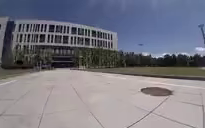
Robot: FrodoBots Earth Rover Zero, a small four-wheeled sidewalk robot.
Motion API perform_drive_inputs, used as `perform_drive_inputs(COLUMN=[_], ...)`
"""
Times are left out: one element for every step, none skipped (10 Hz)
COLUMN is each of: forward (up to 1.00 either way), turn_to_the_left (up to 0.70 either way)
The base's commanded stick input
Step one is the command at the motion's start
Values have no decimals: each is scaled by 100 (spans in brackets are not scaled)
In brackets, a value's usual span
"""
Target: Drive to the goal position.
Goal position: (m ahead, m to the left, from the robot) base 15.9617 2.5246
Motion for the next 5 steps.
perform_drive_inputs(forward=[27, 26, 26, 27, 26], turn_to_the_left=[0, 0, 0, 0, 0])
